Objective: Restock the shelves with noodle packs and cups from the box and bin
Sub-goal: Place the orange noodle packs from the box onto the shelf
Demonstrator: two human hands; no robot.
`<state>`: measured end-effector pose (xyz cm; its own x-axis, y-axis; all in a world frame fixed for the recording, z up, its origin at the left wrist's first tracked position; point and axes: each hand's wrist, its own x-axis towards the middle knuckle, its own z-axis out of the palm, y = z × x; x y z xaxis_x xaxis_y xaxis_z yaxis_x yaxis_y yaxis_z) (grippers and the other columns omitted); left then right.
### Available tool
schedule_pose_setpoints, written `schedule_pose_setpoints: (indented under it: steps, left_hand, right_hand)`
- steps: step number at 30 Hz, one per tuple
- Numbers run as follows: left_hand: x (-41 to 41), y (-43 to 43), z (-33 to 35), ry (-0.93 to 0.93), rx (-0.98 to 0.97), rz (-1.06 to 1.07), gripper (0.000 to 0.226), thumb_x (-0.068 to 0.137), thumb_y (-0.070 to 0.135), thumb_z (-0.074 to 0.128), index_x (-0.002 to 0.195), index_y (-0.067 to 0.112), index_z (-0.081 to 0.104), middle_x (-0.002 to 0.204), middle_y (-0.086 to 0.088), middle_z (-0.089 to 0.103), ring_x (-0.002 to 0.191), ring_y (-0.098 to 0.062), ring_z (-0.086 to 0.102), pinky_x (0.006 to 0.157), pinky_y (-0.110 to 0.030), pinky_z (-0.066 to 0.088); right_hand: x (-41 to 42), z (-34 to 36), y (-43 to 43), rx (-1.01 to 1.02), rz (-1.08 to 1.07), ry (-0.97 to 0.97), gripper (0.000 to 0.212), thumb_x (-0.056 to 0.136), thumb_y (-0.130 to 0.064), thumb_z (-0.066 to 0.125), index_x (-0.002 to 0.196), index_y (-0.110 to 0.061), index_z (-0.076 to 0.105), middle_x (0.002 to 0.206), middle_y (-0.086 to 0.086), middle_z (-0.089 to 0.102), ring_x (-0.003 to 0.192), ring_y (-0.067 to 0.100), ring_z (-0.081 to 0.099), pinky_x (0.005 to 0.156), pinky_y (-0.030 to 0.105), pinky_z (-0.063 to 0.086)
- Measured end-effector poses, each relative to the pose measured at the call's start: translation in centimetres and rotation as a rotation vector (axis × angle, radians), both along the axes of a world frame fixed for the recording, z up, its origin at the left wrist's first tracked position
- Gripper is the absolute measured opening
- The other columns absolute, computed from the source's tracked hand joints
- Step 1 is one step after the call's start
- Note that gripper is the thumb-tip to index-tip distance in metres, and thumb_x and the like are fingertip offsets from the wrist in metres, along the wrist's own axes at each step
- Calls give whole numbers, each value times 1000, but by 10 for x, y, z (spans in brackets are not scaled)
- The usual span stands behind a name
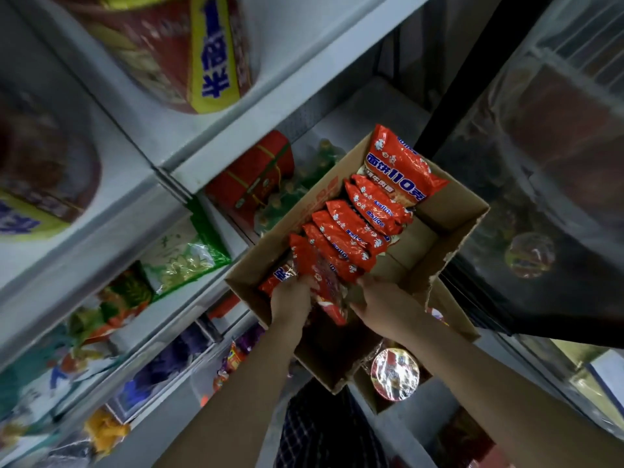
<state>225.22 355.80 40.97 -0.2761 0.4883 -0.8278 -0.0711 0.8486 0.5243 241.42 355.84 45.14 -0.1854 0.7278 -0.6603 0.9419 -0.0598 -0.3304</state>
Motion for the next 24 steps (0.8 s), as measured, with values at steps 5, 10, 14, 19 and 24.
schedule_pose_setpoints:
  steps: [5,10,14,19,24]
  left_hand:
    - [-46,-20,83,-174,107,147,16,82,1,58,95,7,64,101,-14,72,96,-26,68,85,-43,58]
    - [-88,-37,169,-261,262,107,15,80,-5,49,85,3,61,81,-12,71,77,-24,68,64,-36,58]
    - [-122,-54,243,-340,403,-80,26,63,5,53,88,-1,58,79,-13,66,68,-22,66,61,-32,55]
    - [-153,-67,321,-399,481,-186,37,43,8,53,79,-1,54,65,-12,64,55,-22,63,46,-22,50]
    - [-175,-76,385,-400,585,-185,24,53,10,51,69,3,67,71,-13,67,60,-22,66,47,-23,54]
  right_hand:
    - [-15,60,16,22,-101,152,56,90,-44,64,135,-20,42,131,4,53,119,22,55,100,41,48]
    - [-26,135,18,-59,-94,390,74,72,-37,85,130,-27,40,128,-15,49,123,7,47,107,29,36]
    - [-35,205,12,-145,-54,505,81,75,-37,83,138,-27,34,119,-20,57,104,-4,59,90,12,48]
    - [-48,298,14,-282,80,622,51,82,-14,77,127,-19,54,121,-5,70,112,15,66,105,40,47]
    - [-73,351,9,-292,167,660,51,83,-11,75,130,-12,55,124,6,68,114,27,66,96,46,52]
